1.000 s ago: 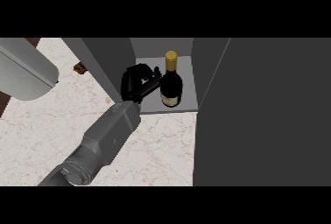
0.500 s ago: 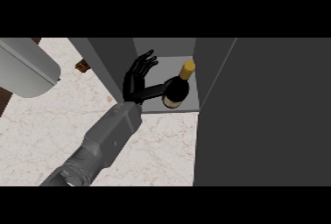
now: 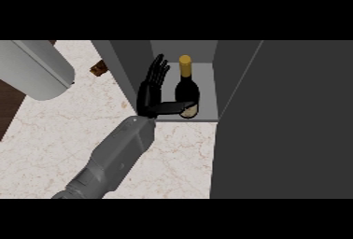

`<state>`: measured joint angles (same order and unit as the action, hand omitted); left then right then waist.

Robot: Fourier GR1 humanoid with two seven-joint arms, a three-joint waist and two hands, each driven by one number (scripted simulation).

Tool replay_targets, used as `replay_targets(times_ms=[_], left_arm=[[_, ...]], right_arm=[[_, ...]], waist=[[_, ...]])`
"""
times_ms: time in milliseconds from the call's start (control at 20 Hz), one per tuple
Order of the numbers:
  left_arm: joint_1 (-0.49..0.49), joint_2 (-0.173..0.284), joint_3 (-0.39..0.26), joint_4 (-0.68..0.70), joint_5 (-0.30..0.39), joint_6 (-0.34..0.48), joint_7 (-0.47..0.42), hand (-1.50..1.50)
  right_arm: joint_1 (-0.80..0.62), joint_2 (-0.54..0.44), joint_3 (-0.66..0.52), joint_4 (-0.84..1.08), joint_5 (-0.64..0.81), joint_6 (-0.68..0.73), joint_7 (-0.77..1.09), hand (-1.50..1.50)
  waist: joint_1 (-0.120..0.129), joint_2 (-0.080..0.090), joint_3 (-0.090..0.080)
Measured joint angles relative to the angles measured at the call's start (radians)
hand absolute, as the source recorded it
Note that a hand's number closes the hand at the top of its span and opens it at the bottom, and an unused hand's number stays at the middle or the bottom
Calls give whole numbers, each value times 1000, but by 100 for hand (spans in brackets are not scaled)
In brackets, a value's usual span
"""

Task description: Pick up the wine, place it into the cabinet and close the cabinet

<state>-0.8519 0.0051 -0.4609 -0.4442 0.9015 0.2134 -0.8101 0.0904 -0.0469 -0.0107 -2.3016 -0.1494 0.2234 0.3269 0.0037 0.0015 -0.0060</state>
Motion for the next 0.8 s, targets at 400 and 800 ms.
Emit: replay_targets(times_ms=[400, 800], left_arm=[[216, 116, -124, -444, -77, 80, 158, -150], [458, 286, -195, -988, -134, 223, 324, -150]], right_arm=[[-17, -10, -11, -29, -16, -14, 52, -150], [-35, -1, 6, -35, -8, -23, 64, -150]], waist=[[26, -13, 5], [19, -10, 7]])
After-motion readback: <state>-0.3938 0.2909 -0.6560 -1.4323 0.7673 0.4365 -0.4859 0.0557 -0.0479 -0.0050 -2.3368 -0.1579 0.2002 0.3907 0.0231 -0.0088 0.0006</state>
